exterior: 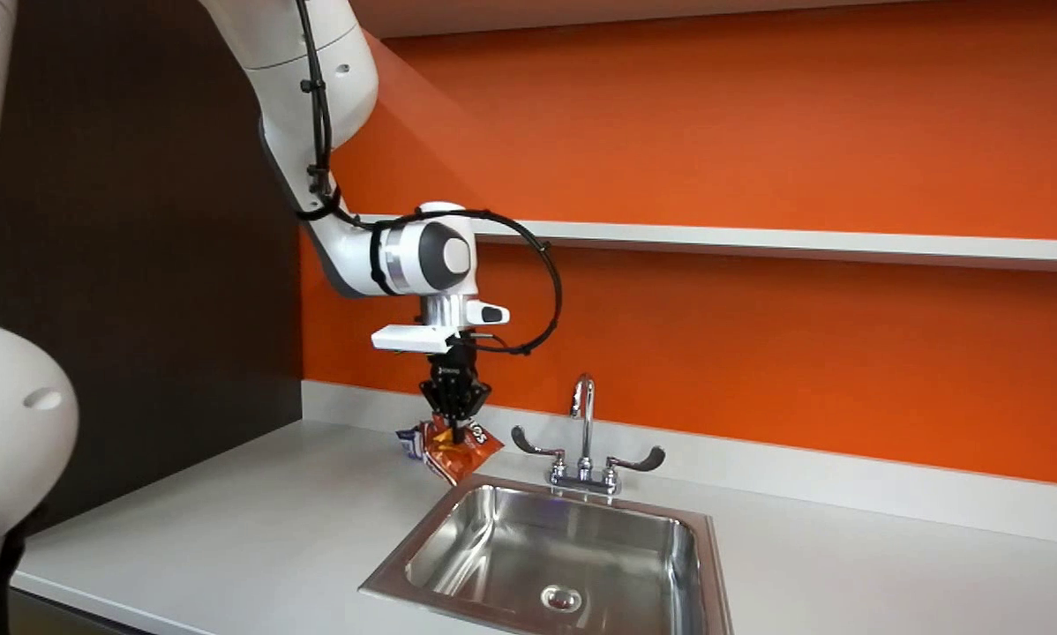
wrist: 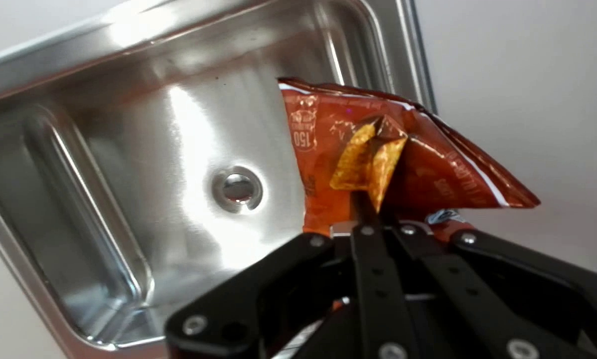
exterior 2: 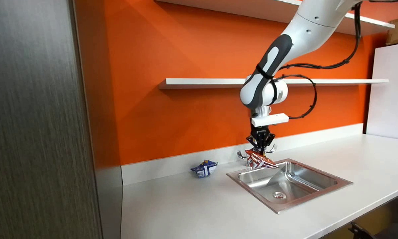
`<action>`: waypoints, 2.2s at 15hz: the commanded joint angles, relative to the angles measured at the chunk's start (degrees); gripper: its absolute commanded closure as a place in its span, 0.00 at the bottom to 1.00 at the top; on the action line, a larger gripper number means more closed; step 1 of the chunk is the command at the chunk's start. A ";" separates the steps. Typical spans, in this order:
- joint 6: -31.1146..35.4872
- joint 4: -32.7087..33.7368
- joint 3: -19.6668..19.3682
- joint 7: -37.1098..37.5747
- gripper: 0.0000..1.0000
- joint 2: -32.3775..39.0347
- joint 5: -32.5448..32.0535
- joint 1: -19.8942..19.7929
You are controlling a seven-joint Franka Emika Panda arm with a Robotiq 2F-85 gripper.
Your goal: Put the red packet in the sink on the left.
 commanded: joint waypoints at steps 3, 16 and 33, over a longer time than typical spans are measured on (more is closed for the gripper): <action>2.36 -0.14 -2.75 2.10 1.00 0.39 -2.81 -4.69; 10.89 2.91 -7.15 2.38 1.00 14.58 -3.22 -6.81; 14.73 9.98 -6.37 0.57 1.00 29.18 -0.67 -5.20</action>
